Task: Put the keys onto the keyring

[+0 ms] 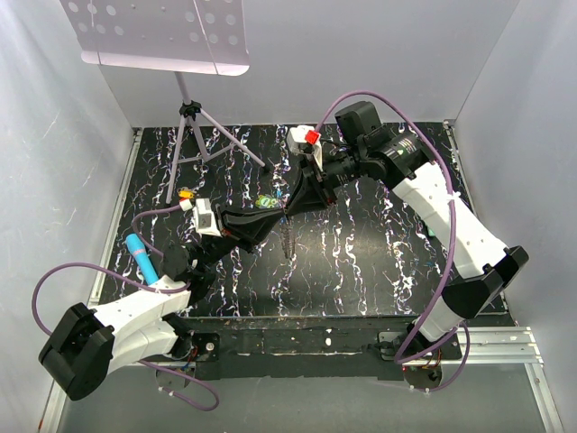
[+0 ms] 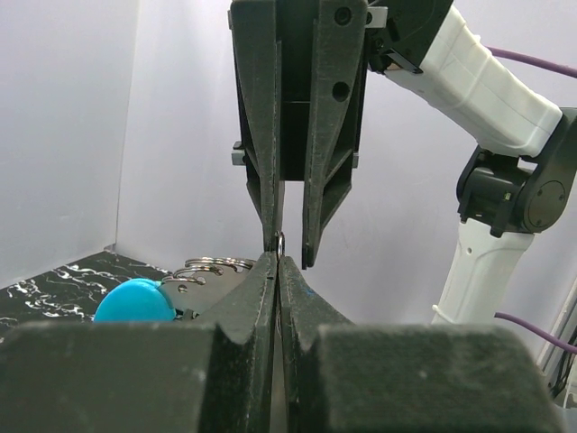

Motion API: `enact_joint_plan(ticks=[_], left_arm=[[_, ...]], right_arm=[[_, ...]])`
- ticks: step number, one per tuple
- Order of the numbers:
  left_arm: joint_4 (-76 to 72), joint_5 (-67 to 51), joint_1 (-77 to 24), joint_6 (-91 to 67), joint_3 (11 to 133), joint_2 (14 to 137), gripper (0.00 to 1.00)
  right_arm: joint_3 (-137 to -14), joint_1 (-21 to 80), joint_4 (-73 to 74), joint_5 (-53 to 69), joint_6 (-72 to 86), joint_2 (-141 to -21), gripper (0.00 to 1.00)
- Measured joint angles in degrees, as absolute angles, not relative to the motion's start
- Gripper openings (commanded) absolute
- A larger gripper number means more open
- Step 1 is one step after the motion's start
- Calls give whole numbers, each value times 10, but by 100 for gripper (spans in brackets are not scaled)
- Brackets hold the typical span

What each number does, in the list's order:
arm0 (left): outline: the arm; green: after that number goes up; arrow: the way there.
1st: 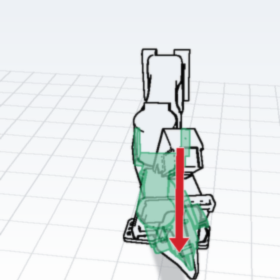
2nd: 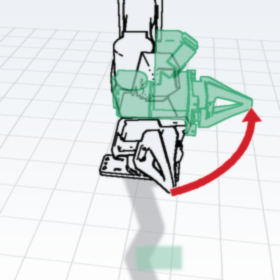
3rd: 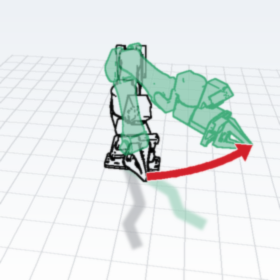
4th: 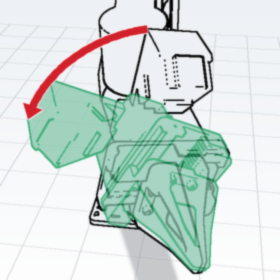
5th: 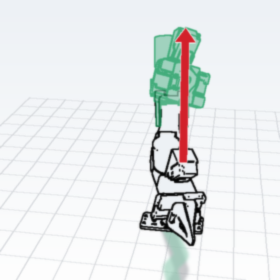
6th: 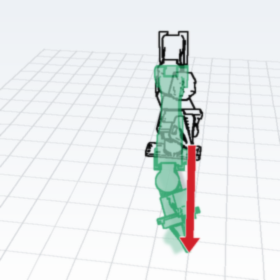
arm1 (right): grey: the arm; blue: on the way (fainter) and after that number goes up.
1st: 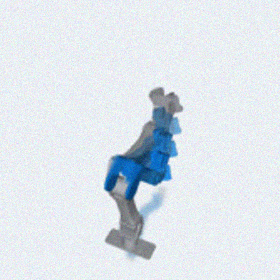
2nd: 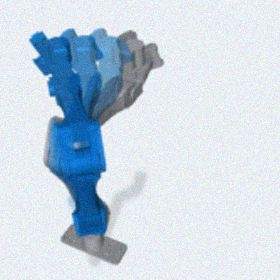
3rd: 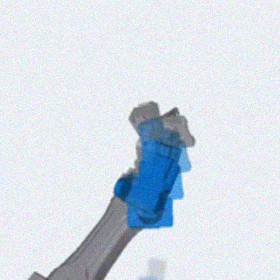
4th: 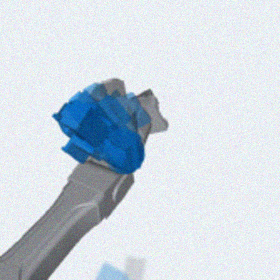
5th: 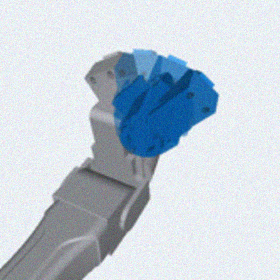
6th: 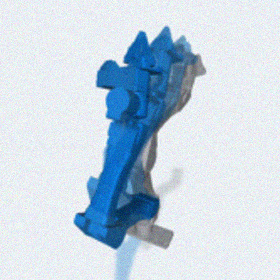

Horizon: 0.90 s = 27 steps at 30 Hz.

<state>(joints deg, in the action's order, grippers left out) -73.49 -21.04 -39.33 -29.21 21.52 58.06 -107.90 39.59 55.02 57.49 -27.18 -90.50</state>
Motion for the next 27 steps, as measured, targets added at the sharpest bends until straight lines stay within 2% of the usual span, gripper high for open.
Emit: enact_joint_plan(ticks=[2,10,11,14,17,22,27], left_arm=[[-737,-211,-393,-293,215,581,0],[-737,-215,-393,-296,215,580,0],[-735,-215,-393,-296,215,580,11],[-715,-213,-393,-294,215,566,66],[-637,-212,-392,-286,217,512,97],[-354,-228,-389,-236,303,392,98],[-96,-265,-387,-147,438,383,98]], right_arm=[[-1079,399,549,575,-272,-905,3],[-1078,399,546,572,-272,-905,1],[-1078,399,547,571,-274,-905,1],[-1078,401,558,558,-288,-905,1],[-1093,402,608,527,-321,-912,1],[-1160,404,713,448,-404,-947,1],[-1181,404,756,382,-481,-956,1]])
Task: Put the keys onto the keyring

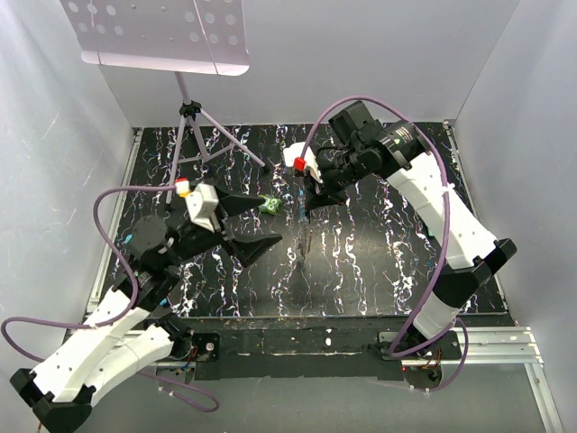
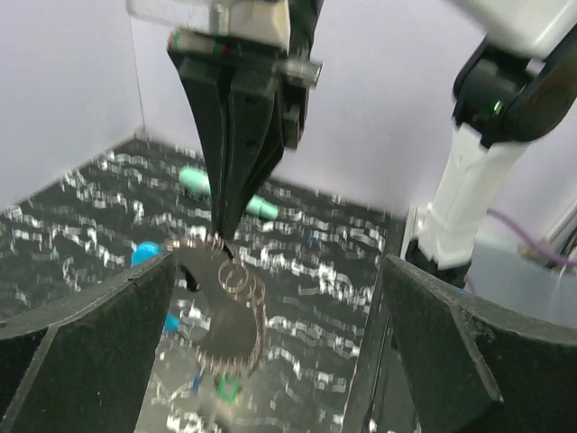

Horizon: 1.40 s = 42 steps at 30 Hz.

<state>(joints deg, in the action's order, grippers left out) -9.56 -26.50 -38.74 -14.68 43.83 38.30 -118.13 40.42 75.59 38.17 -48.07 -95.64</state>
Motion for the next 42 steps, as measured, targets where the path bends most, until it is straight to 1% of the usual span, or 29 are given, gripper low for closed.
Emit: enact_joint_plan(ticks=[3,6,8,10,12,15,19,20,22,27,37,41,42], left_arm=[[2,-287,-387,-97,483,422,98],[52,-309,-387,-48,496,474,96],[58,-319,-387,-20,492,505,91],[39,-327,-387,-2,479,519,84],[-10,-338,-387,16,453,520,81],[-89,-348,-387,38,420,519,71],[-151,-356,-387,56,411,530,51],[-162,-358,-387,58,411,535,47],[-180,-362,-387,59,411,547,43],[-197,-365,-387,60,411,572,43],[-215,-365,-387,60,413,587,44],[-214,-365,-387,62,416,591,38],[-214,-365,-387,63,419,595,35]], right_arm=[[-1189,404,767,357,-515,-963,1],[-1196,404,771,346,-542,-972,1],[-1196,404,772,345,-555,-976,1],[-1196,404,773,346,-562,-979,1],[-1196,404,774,348,-569,-982,1],[-1196,404,776,354,-573,-983,1],[-1193,404,777,369,-573,-983,1],[-1191,404,777,372,-573,-983,1],[-1189,404,778,377,-573,-983,1],[-1186,404,779,385,-572,-982,1],[-1184,404,779,395,-572,-982,1],[-1184,404,779,398,-572,-982,1],[-1184,404,779,399,-572,-982,1]])
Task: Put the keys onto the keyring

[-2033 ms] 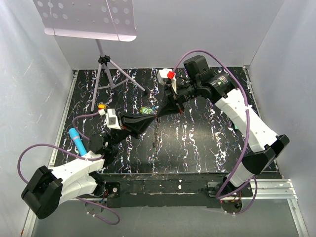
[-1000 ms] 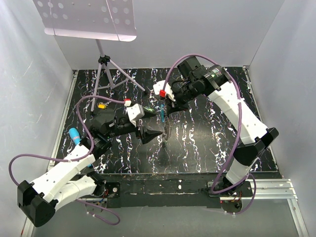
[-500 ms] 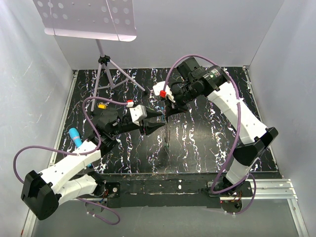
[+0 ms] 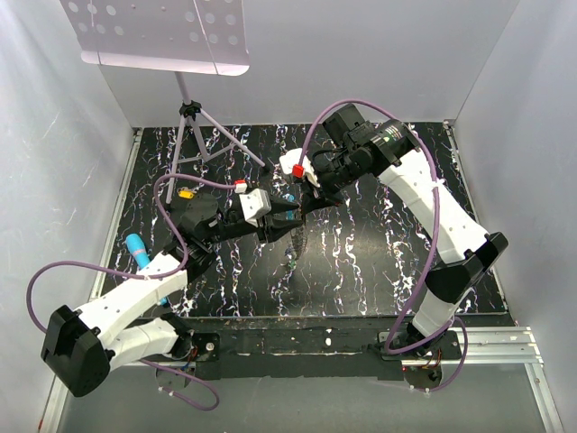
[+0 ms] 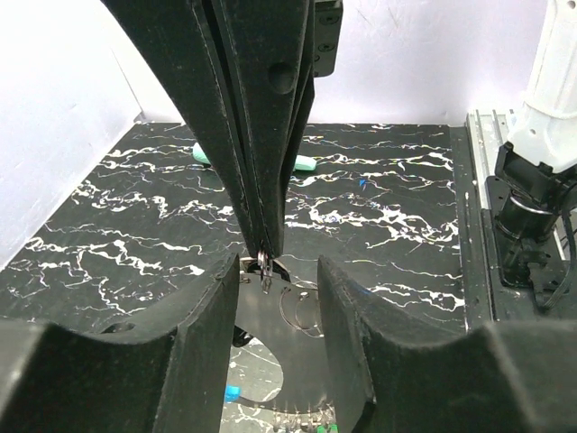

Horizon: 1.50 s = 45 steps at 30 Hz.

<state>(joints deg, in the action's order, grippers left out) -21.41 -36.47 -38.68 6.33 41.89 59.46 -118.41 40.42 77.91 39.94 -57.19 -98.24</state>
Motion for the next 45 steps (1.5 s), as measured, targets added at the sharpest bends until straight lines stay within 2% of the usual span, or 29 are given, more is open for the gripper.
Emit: enact_joint_plan(ticks=[7,9,14,15,16,17,19,20,26,31,37,45], left_arm=[[-209,-364,-386,69,423,600,11],[-203,-365,-384,73,430,603,1],[-190,-366,-383,79,437,607,0],[-185,-366,-383,80,439,607,0],[-183,-367,-383,80,441,607,0],[-182,-367,-383,79,441,607,0],[-182,-364,-383,75,441,606,0],[-182,-364,-382,69,440,604,0],[-281,-344,-382,-25,380,571,0],[-476,-274,-382,-171,297,569,0],[-650,-187,-382,-287,284,598,0],[-712,-164,-382,-338,286,604,0]], right_arm=[[-1184,404,781,405,-571,-982,1],[-1184,404,781,405,-571,-982,1],[-1184,404,784,406,-570,-982,2],[-1184,404,784,407,-570,-982,10],[-1184,404,785,407,-569,-982,23],[-1184,404,785,408,-566,-982,32],[-1184,404,790,413,-557,-982,45],[-1184,402,791,418,-554,-981,47],[-1206,366,785,483,-520,-972,50],[-1197,322,765,516,-456,-935,50],[-1146,327,707,527,-387,-881,50],[-1120,328,603,540,-303,-885,50]])
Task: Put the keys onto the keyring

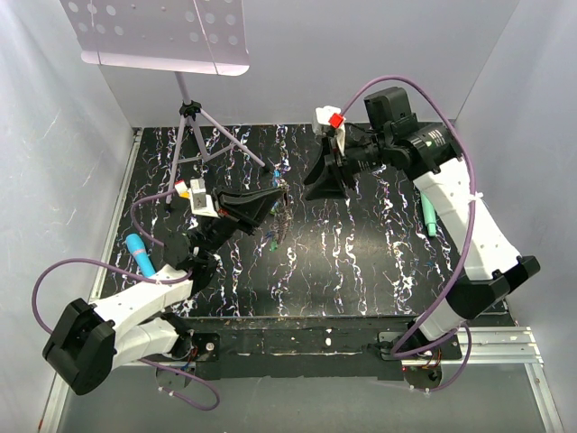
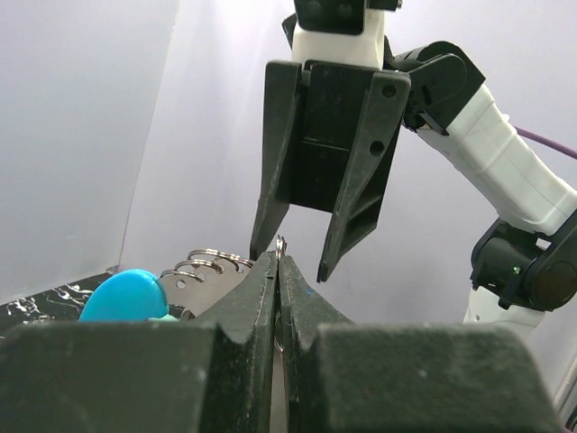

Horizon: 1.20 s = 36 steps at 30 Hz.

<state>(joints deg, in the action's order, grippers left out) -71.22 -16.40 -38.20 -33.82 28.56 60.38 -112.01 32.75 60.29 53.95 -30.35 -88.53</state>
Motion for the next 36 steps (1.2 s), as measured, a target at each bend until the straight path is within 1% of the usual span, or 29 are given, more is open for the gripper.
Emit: enact_joint_plan(ticks=[6,9,14,19,23,25,27,32,36], left_arm=[[-712,-163,-382,-348,286,610,0],[-712,-163,-382,-350,286,610,0],[-712,-163,-382,-352,286,610,0],[-712,-163,-382,-352,286,610,0],[-711,-163,-382,-352,286,610,0],[-710,-163,-382,-351,286,610,0],[-707,-162,-382,-350,286,610,0],[-705,-161,-382,-347,286,609,0],[-705,-161,-382,-347,286,609,0]], right_arm=[[-1151,339,569,555,-275,-914,46],[-1154,355,564,556,-271,-922,42],[-1154,372,564,554,-272,-924,31],[-1154,372,564,549,-272,-924,25],[-1154,372,564,542,-271,-924,26],[-1154,372,564,540,-270,-924,32],[-1154,372,564,537,-268,-924,33],[-1155,372,564,532,-267,-924,33],[-1159,372,564,527,-262,-924,29]])
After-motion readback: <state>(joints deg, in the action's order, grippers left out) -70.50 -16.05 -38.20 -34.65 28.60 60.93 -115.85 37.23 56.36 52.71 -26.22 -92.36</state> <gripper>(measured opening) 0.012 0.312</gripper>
